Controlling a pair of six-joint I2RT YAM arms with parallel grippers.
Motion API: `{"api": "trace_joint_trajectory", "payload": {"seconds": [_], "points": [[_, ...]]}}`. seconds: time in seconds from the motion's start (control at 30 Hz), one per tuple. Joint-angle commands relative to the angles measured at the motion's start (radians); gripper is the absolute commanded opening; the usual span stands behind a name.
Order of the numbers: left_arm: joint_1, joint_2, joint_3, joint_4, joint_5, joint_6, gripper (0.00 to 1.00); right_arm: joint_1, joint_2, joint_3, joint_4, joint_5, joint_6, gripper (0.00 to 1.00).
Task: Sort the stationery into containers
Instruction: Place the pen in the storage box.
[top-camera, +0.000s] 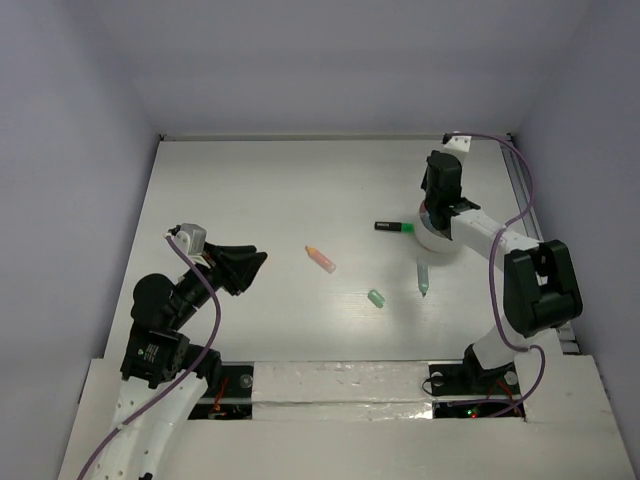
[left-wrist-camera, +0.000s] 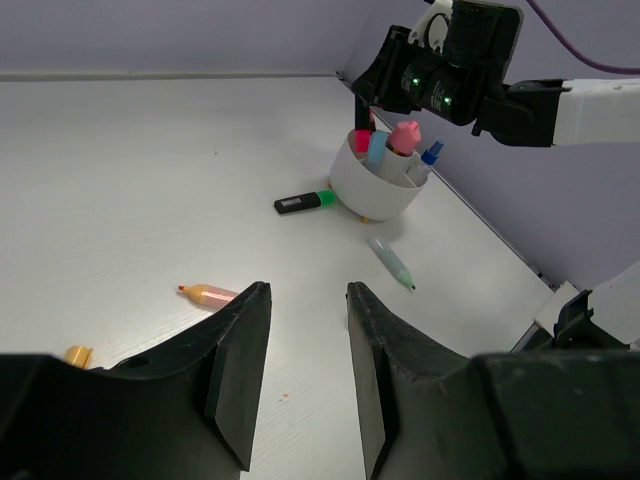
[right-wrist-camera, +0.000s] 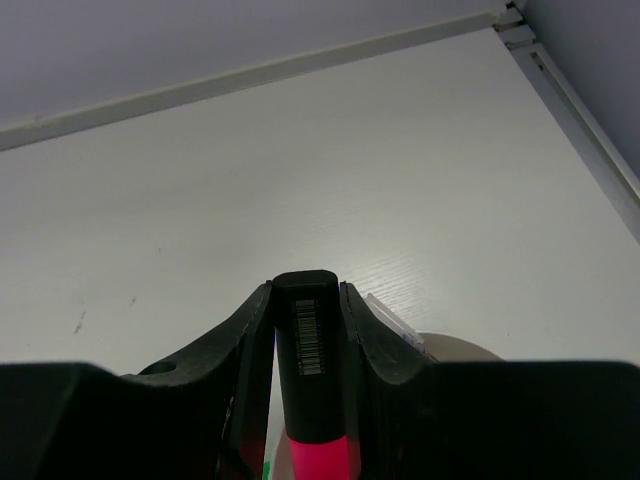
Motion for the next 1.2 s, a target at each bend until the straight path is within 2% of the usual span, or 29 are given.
{"api": "trace_joint_trajectory", "payload": {"seconds": [0.0, 0.13, 0.2, 0.3, 0.53, 0.73, 1.17], "points": [[0.006, -0.011, 0.011, 0.053, 0.015, -0.002, 0.33, -0.004, -0.072, -0.031, 0.138, 0.042, 0.011, 0.0], [0.006, -0.013, 0.01, 0.054, 0.015, -0.002, 0.33, -0.004, -0.092, -0.071, 0.15, 0.031, 0.024, 0.04], [0.006, -0.013, 0.01, 0.054, 0.015, -0.002, 0.33, -0.004, -0.097, -0.08, 0.152, 0.025, 0.027, 0.12], [0.006, -0.01, 0.011, 0.054, 0.015, -0.002, 0.33, -0.004, -0.115, -0.096, 0.158, 0.014, 0.025, 0.17], [0.006, -0.014, 0.01, 0.054, 0.015, -0.003, 0.33, -0.004, -0.126, -0.106, 0.149, -0.001, 0.018, 0.17], [0.006, -0.013, 0.011, 0.054, 0.016, -0.002, 0.33, -0.004, -0.137, -0.131, 0.159, -0.012, 0.005, 0.24], [0.006, -0.017, 0.011, 0.054, 0.015, -0.002, 0.33, -0.004, -0.154, -0.163, 0.179, -0.03, 0.001, 0.27]]}}
